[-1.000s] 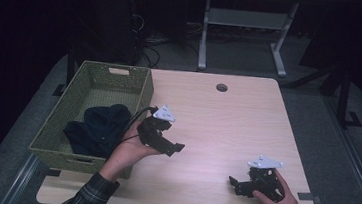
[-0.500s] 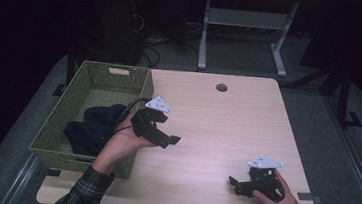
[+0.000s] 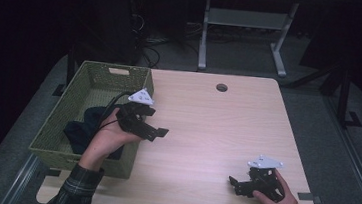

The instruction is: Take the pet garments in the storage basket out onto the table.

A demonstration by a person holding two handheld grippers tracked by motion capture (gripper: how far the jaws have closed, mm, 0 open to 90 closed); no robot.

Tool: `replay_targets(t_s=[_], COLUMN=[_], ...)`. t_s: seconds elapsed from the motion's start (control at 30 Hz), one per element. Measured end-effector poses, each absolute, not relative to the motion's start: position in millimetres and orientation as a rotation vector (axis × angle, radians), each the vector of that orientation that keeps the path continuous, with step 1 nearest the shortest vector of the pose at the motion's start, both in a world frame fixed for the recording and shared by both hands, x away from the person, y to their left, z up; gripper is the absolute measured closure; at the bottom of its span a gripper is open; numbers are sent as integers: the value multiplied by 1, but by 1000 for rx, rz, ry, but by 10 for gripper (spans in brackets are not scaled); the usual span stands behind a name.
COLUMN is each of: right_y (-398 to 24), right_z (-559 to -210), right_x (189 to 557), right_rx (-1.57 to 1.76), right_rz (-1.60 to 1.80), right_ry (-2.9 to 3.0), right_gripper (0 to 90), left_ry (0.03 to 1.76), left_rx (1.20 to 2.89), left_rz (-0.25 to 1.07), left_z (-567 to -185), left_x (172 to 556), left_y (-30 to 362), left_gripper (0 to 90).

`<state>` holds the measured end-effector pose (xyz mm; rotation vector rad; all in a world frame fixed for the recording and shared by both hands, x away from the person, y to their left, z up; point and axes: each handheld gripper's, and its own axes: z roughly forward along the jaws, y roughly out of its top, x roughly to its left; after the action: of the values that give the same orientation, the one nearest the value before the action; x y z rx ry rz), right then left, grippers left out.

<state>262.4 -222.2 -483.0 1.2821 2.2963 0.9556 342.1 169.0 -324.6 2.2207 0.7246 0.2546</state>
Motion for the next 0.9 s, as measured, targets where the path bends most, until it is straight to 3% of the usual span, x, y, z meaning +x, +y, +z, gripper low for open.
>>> replay_targets(t_s=[0.9], right_y=[-222], right_z=[-483], right_x=[262], right_rx=[1282], right_rz=[955], right_ry=[2297], right_gripper=[0], left_ry=[836], left_rx=[2157], left_rz=[361], left_z=[-309], left_x=[342], left_y=[232], left_gripper=[139])
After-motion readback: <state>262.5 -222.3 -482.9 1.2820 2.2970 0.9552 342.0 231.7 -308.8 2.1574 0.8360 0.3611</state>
